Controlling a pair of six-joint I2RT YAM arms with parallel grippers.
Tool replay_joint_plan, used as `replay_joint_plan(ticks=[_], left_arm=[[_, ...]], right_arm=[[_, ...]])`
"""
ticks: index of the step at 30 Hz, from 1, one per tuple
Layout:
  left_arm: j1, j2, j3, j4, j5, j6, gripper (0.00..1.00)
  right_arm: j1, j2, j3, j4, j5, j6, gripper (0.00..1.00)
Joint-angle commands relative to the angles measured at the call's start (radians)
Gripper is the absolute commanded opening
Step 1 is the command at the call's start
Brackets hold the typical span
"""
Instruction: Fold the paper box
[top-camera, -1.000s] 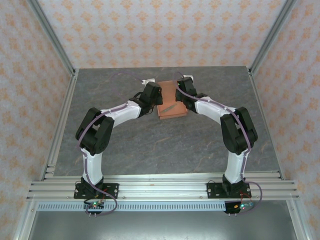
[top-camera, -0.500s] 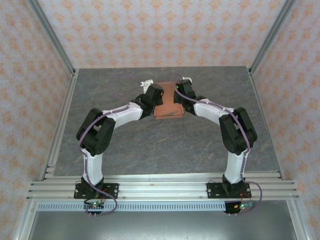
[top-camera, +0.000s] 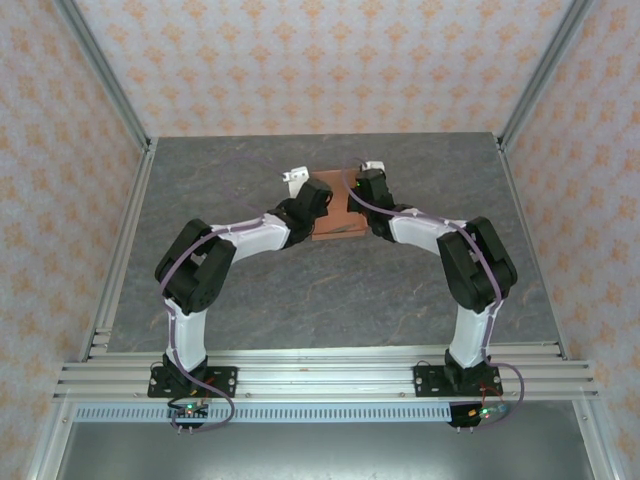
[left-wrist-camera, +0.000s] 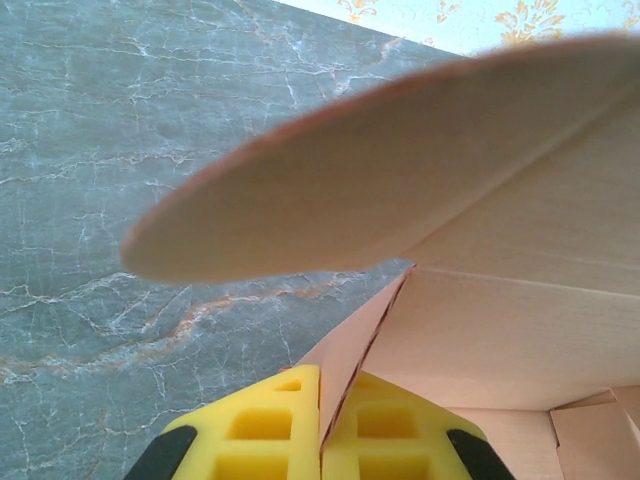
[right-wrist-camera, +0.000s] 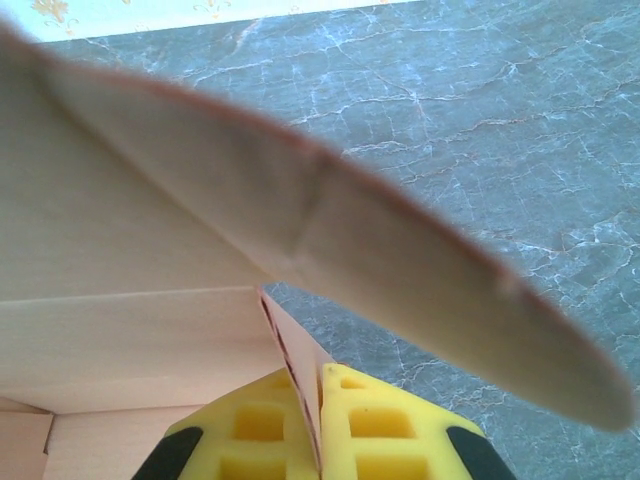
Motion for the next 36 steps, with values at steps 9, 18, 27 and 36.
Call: replay_joint_plan(ticks=[9, 18, 27, 36], left_arm=[[-0.007, -0.041, -0.105, 0.061, -0.287, -0.037, 0.00], [-0.024, -0.094, -0.232, 0.198, -0.353, -0.008, 0.00], [-0.047, -0.124, -0.326, 0.285, -0.399, 0.016, 0.00], [-0.071, -0.163, -0.397, 0.235, -0.413, -0.031, 0.00]], right_arm=[[-0.007, -0.062, -0.120, 0.162, 0.107, 0.018, 0.03], [0.004, -0.075, -0.188, 0.258, 0.135, 0.017, 0.03], [0.017, -0.078, -0.291, 0.385, 0.139, 0.023, 0.02], [0.058, -0.099, -0.361, 0.453, 0.183, 0.019, 0.02]])
